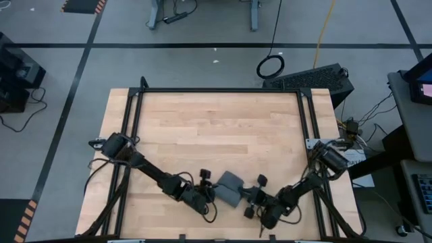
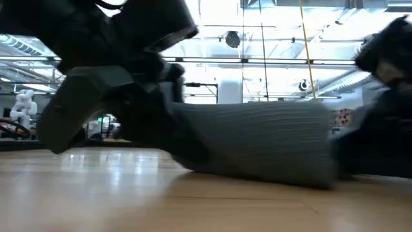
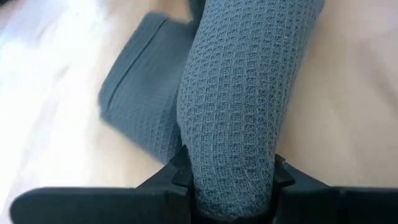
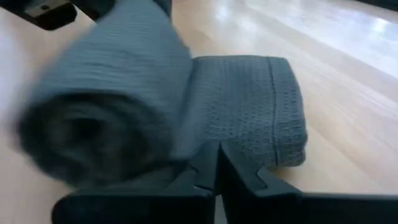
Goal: Roll towel into tight, uniform cylinder
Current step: Roll the towel
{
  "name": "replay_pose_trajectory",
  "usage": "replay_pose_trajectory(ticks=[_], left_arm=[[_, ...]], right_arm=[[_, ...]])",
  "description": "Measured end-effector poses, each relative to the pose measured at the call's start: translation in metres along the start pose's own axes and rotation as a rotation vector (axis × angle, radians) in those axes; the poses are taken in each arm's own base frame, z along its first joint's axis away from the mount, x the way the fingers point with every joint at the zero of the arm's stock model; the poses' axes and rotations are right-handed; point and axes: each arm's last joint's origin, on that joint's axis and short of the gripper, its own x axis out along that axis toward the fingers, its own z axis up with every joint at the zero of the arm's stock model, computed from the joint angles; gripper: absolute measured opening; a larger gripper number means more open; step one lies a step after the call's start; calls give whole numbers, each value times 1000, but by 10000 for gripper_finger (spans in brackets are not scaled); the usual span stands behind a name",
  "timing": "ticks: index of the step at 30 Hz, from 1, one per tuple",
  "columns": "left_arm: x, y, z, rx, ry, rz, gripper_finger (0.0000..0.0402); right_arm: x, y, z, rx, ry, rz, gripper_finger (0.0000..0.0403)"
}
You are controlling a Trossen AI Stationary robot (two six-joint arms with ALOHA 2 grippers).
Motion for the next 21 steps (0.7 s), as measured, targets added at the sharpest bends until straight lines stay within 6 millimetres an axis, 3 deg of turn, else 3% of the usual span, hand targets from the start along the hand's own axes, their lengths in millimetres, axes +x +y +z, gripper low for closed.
replay_pose_trajectory(ticks=[3, 5, 9, 12, 14, 17, 21], left_arm=[[-15, -4, -5, -58, 74, 60, 88], [-23, -8, -8, -83, 99, 95, 88], [-32, -12, -15, -160, 144, 159, 88], [-33, -11, -17, -265, 149, 184, 88], [-33, -11, -16, -341, 136, 189, 88], [-32, -11, -13, -398, 106, 182, 88], [-30, -13, -7, -394, 74, 130, 88]], right_arm=[[15, -1, 10, -51, -63, -34, 23], [19, -2, 26, -116, -122, -81, 29], [13, -6, 72, -194, -171, -99, 36], [3, -6, 88, -196, -131, 15, 44], [-1, -2, 89, -147, -106, 100, 54], [-1, 7, 74, -136, -77, 194, 84], [3, 15, 55, -112, -119, 188, 155]])
